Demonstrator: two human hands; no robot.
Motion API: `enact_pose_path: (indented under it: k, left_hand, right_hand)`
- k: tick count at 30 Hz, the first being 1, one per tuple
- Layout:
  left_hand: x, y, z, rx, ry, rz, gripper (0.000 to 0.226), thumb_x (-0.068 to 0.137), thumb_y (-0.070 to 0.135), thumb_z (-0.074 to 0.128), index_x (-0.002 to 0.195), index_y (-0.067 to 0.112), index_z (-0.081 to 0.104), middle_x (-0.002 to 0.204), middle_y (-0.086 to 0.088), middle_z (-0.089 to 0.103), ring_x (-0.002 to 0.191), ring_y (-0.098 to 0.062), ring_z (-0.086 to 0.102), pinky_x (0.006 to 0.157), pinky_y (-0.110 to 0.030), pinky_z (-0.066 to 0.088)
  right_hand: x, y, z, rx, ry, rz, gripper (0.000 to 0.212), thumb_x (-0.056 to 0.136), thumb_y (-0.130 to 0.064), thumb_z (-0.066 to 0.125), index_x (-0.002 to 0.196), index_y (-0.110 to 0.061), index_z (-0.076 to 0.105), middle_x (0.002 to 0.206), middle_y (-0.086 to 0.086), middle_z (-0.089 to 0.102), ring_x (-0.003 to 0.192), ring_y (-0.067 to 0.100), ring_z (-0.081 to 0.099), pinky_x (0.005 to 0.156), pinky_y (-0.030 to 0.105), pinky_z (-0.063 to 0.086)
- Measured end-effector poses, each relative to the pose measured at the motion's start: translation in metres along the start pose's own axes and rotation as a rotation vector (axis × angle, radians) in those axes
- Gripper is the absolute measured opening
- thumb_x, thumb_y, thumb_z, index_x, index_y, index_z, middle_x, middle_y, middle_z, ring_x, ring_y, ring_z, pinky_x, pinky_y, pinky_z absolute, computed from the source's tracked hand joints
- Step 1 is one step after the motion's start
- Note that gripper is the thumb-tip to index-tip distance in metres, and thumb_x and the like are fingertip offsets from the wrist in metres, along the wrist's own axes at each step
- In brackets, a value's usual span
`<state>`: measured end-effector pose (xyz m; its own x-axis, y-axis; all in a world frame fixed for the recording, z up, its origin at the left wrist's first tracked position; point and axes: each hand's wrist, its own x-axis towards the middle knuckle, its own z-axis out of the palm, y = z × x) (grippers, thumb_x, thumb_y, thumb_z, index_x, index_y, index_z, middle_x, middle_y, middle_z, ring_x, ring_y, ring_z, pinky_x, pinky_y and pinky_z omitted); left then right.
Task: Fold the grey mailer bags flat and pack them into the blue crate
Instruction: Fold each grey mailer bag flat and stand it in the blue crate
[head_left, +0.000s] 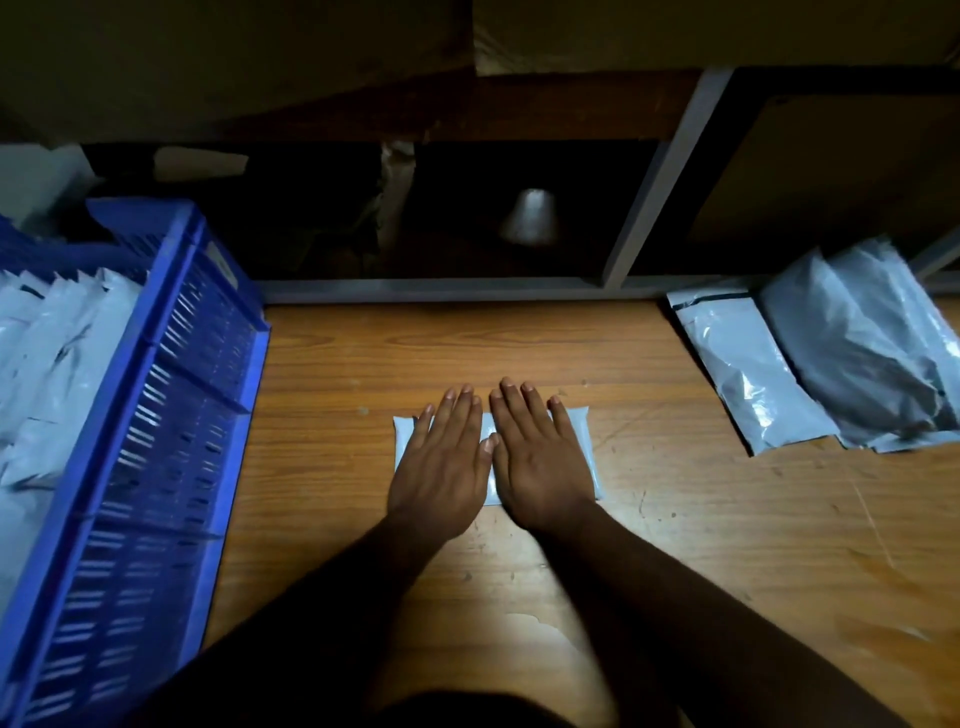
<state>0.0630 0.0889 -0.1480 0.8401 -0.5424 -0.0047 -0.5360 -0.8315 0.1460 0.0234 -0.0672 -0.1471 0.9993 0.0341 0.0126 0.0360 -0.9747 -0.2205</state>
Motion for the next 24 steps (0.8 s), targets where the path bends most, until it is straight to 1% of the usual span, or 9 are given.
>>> enact_pose_path:
  k: [4,10,13,15,17,19,21,22,24]
  left_hand:
    - [0.002,0.0,0.0,0.002,-0.013,-0.005,0.058,0.112,0.036,0.018,0.159,0.003,0.028,0.168,-0.015,0.022,0.157,-0.027,0.018,0.125,-0.048,0.02]
    - [-0.01,-0.011,-0.008,-0.023,-0.046,-0.116,0.08,0.103,0.063,-0.003,0.163,0.012,0.008,0.171,-0.005,0.001,0.158,-0.019,-0.003,0.128,-0.047,0.002]
    - [-0.013,-0.022,-0.011,-0.087,-0.08,-0.137,0.085,0.097,0.065,-0.016,0.164,0.016,0.005,0.171,0.001,-0.004,0.158,-0.015,-0.007,0.128,-0.043,-0.001]
    - [-0.013,-0.022,-0.012,-0.128,-0.089,-0.126,0.079,0.099,0.06,-0.013,0.164,0.018,0.004,0.17,0.004,-0.006,0.157,-0.014,-0.008,0.128,-0.041,-0.004]
    - [-0.011,-0.028,-0.016,-0.236,-0.087,-0.112,0.067,0.104,0.051,0.007,0.163,0.02,0.014,0.169,0.006,-0.001,0.158,-0.014,-0.003,0.127,-0.037,-0.005]
    - [-0.008,-0.043,-0.025,-0.338,-0.056,-0.086,0.054,0.107,0.039,0.034,0.157,0.019,0.038,0.169,0.003,0.021,0.156,-0.017,0.016,0.126,-0.036,0.003]
    - [-0.006,-0.056,-0.036,-0.28,-0.018,-0.085,0.046,0.104,0.036,0.054,0.146,0.018,0.052,0.156,0.001,0.045,0.146,-0.018,0.037,0.122,-0.037,0.012]
    - [-0.004,-0.06,-0.041,-0.241,-0.01,-0.093,0.046,0.1,0.04,0.06,0.142,0.02,0.056,0.147,0.002,0.053,0.138,-0.019,0.045,0.119,-0.038,0.017]
    - [0.0,-0.061,-0.051,-0.182,-0.034,-0.106,0.048,0.095,0.049,0.066,0.136,0.026,0.062,0.13,0.004,0.059,0.126,-0.02,0.051,0.111,-0.038,0.022]
  right_hand:
    - [0.002,-0.001,0.002,0.003,-0.014,0.002,0.059,0.109,-0.036,0.024,0.164,-0.012,0.021,0.172,0.006,0.012,0.16,0.025,0.004,0.128,0.05,0.009]
    - [-0.01,0.019,-0.003,-0.02,-0.048,0.034,0.063,0.11,-0.049,0.015,0.165,-0.019,0.008,0.172,0.001,-0.004,0.16,0.021,-0.005,0.128,0.048,-0.001]
    - [-0.021,0.035,-0.01,0.015,-0.044,0.135,0.064,0.11,-0.053,0.013,0.165,-0.024,-0.001,0.172,-0.003,-0.013,0.157,0.017,-0.019,0.128,0.049,-0.006]
    - [-0.021,0.037,-0.011,0.059,-0.073,0.12,0.063,0.11,-0.051,0.012,0.165,-0.024,0.0,0.172,-0.004,-0.012,0.157,0.017,-0.019,0.128,0.048,-0.006]
    - [-0.02,0.043,-0.014,0.127,-0.076,0.093,0.06,0.11,-0.046,0.015,0.165,-0.023,0.013,0.173,-0.003,0.0,0.159,0.019,-0.007,0.128,0.048,0.001]
    - [-0.017,0.056,-0.025,0.133,-0.03,0.033,0.056,0.107,-0.041,0.032,0.158,-0.019,0.04,0.168,0.004,0.029,0.155,0.027,0.024,0.125,0.047,0.023]
    - [-0.01,0.068,-0.036,0.085,0.005,-0.022,0.048,0.099,-0.038,0.051,0.141,-0.017,0.061,0.149,0.01,0.055,0.133,0.034,0.052,0.109,0.043,0.045]
    - [-0.004,0.07,-0.043,0.053,-0.024,-0.027,0.045,0.095,-0.039,0.057,0.134,-0.019,0.066,0.14,0.009,0.06,0.123,0.035,0.057,0.098,0.041,0.051]
    - [0.009,0.064,-0.061,-0.039,-0.119,-0.012,0.04,0.091,-0.042,0.066,0.127,-0.025,0.068,0.13,0.003,0.061,0.112,0.032,0.059,0.084,0.035,0.05]
